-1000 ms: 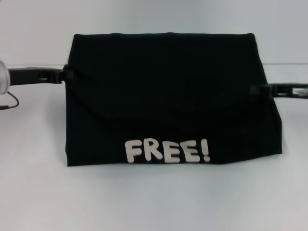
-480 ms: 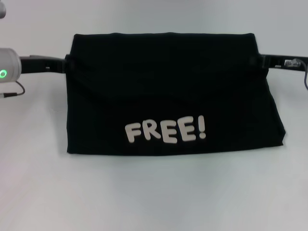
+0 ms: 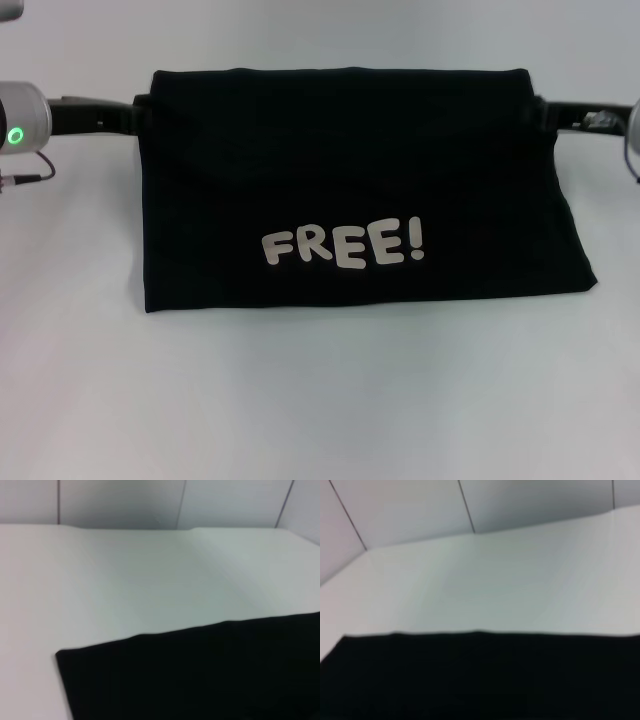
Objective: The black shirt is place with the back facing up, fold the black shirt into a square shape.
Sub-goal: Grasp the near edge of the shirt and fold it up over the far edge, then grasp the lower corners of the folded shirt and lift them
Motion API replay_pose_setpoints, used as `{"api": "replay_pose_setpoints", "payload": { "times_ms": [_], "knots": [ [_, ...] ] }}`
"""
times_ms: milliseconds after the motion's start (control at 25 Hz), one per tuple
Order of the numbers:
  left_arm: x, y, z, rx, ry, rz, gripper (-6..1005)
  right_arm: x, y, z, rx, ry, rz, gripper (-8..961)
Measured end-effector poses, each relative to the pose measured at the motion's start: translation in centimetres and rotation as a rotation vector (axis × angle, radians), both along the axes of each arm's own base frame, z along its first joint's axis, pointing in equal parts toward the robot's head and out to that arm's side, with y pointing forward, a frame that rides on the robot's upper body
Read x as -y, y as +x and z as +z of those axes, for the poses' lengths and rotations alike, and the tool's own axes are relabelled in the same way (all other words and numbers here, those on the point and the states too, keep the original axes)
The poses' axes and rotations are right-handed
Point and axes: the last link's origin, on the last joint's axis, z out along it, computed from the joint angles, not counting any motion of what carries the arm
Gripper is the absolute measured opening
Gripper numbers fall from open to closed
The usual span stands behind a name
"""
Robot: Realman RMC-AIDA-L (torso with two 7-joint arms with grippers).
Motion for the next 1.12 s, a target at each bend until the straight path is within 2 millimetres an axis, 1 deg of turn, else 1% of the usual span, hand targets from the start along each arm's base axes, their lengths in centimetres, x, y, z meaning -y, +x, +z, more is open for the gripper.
{"api": "replay_pose_setpoints", "payload": {
  "times_ms": [200,320,440,640,680,760,800,880,960,1040,1120],
  "knots": [
    [0.4,-1.0,-1.4,-0.034,-0.003,0.023,130,0.4,0.4,-2.2,0.038,-0.001,-0.028,42],
    [0.5,-1.1,-2.3,-0.058,-0.013,0.025,144,0.6,0.5,-2.7,0.040,0.003,-0.034,42],
    [0.5,-0.9,-2.8,-0.082,-0.023,0.014,158,0.6,0.6,-2.8,0.040,0.004,-0.037,41],
    [0.2,-0.4,-3.3,-0.120,-0.011,-0.008,182,0.7,0.7,-2.6,0.041,0.007,-0.035,164],
    [0.1,-0.3,-3.3,-0.123,-0.002,-0.006,187,0.6,0.7,-2.5,0.043,0.013,-0.036,202],
    [-0.3,-0.1,-2.8,-0.125,0.038,-0.003,196,0.4,0.8,-1.6,0.041,0.043,-0.036,279],
    [-0.3,-0.1,-2.8,-0.125,0.038,-0.003,230,0.4,0.8,-1.6,0.041,0.043,-0.036,317],
    [-0.3,0.0,-2.0,-0.113,0.072,0.007,298,0.4,0.7,-0.5,-0.001,0.073,-0.023,393],
    [0.1,0.2,-1.0,-0.077,0.089,0.014,365,0.5,0.7,-0.2,-0.022,0.077,-0.013,437],
    [1.0,0.3,-0.1,-0.029,0.080,0.018,447,0.9,0.6,0.2,-0.057,0.070,0.013,482],
    [2.5,0.4,0.3,0.032,0.044,0.013,542,1.5,0.8,0.6,-0.089,0.060,0.046,526]
  ]
}}
